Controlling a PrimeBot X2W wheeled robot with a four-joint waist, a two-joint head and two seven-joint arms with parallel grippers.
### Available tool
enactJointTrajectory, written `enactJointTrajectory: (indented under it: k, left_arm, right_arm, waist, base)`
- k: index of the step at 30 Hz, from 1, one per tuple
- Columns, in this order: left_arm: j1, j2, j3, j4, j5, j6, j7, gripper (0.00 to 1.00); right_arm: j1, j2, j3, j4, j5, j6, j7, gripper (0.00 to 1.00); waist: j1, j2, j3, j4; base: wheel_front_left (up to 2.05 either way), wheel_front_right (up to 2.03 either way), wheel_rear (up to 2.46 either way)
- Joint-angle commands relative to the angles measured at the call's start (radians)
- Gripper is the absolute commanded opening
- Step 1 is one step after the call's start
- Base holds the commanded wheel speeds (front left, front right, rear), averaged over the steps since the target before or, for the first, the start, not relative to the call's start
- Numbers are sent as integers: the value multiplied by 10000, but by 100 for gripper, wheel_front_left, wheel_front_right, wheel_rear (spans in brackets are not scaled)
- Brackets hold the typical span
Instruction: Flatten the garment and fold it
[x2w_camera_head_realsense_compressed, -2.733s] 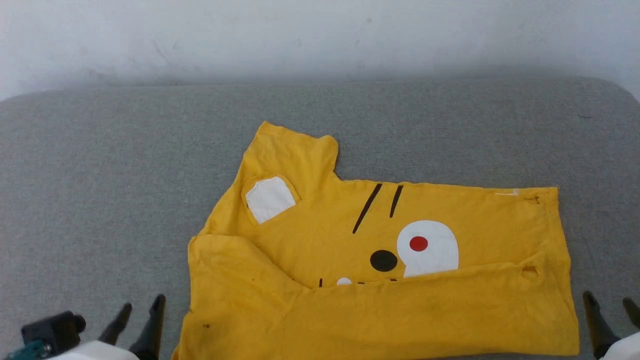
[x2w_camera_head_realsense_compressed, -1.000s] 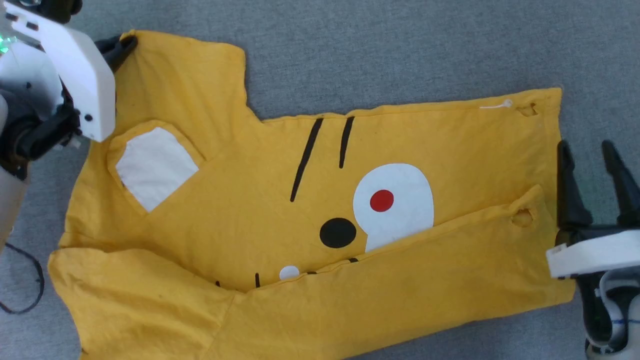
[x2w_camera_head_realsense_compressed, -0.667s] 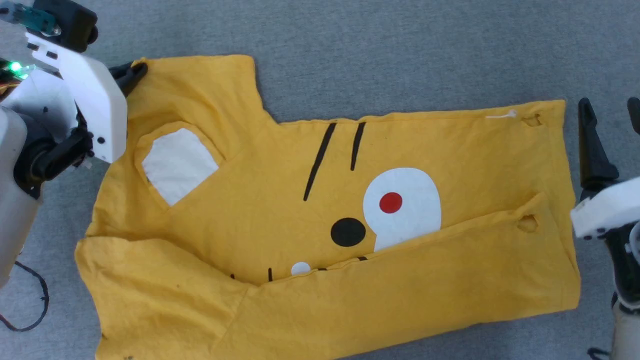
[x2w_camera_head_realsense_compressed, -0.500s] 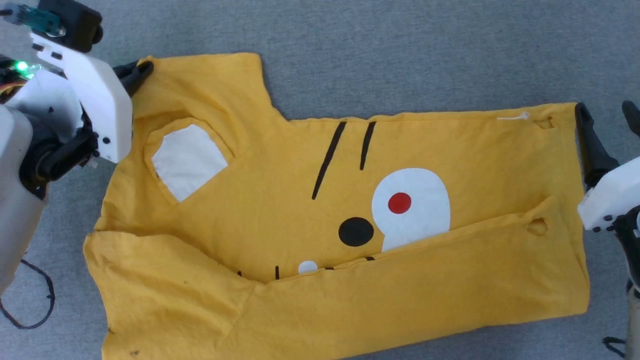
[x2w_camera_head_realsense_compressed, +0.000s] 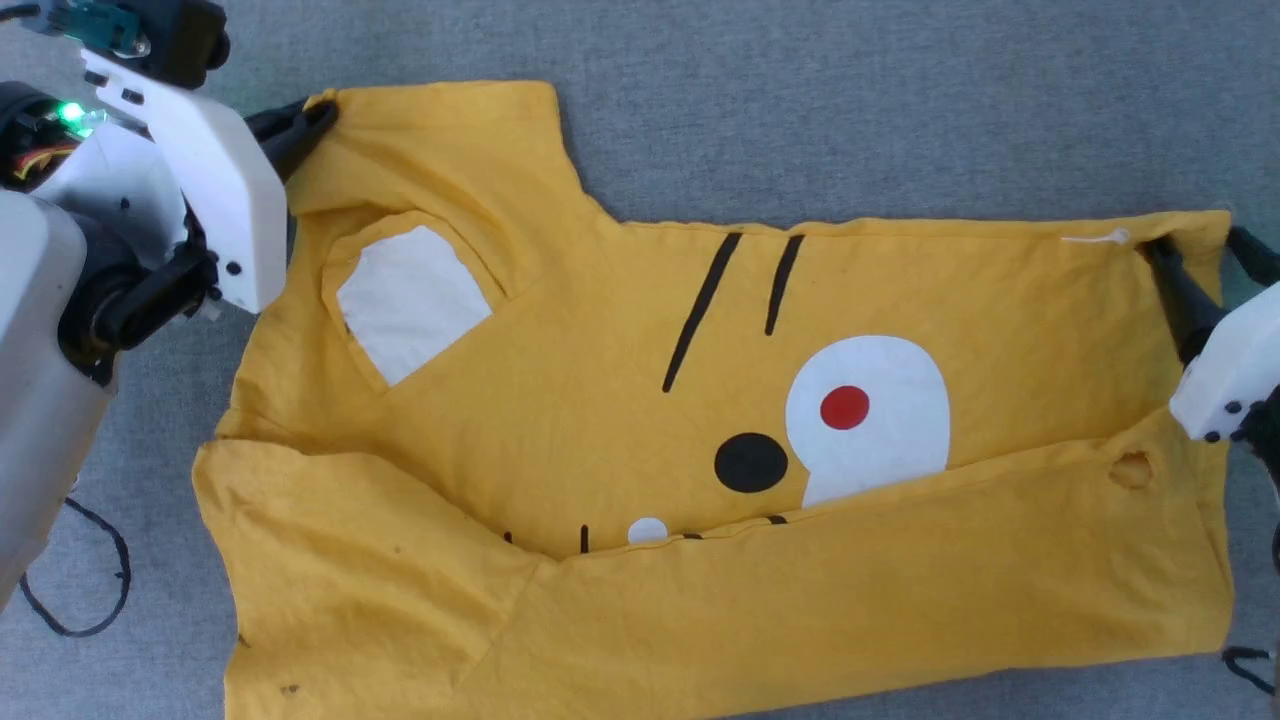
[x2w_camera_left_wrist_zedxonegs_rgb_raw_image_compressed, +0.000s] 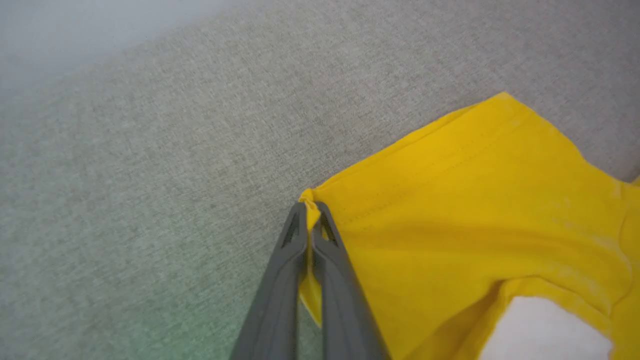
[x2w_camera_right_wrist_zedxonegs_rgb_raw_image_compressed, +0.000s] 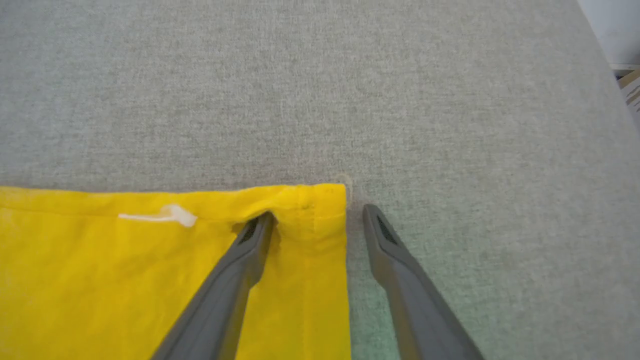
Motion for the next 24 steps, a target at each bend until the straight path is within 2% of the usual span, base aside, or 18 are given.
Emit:
enactJointTrajectory:
  k: [1, 2, 6, 15, 24]
  left_arm:
    - [24, 26, -115, 87, -76, -65, 11, 0]
    - [17, 29, -135, 85, -82, -65, -2, 0]
    - [-10, 83, -99, 31, -88, -65, -280, 0]
    - [856, 366, 594, -718, -453, -14, -1965, 0]
    - [3130, 1229, 1284, -2241, -929, 621, -3344, 0]
  right_arm:
    - [-139, 44, -18, 110, 53, -7, 85, 34]
    - [-196, 89, -56, 155, 57, -7, 127, 0]
    - [-435, 267, -222, 71, -144, -7, 11, 0]
    - [-21, 537, -433, -534, -291, -7, -280, 0]
    - [1148, 730, -430, -1415, 92, -7, -568, 0]
  waist:
    - [0, 0, 81, 64]
    - [0, 0, 102, 80]
    - [0, 0, 67, 72]
    - [0, 0, -856, 145]
    - [0, 0, -2230, 365]
  base:
    - [0, 0, 0]
    - [0, 0, 0]
    - [0, 0, 0]
    - [0, 0, 0]
    - [0, 0, 0]
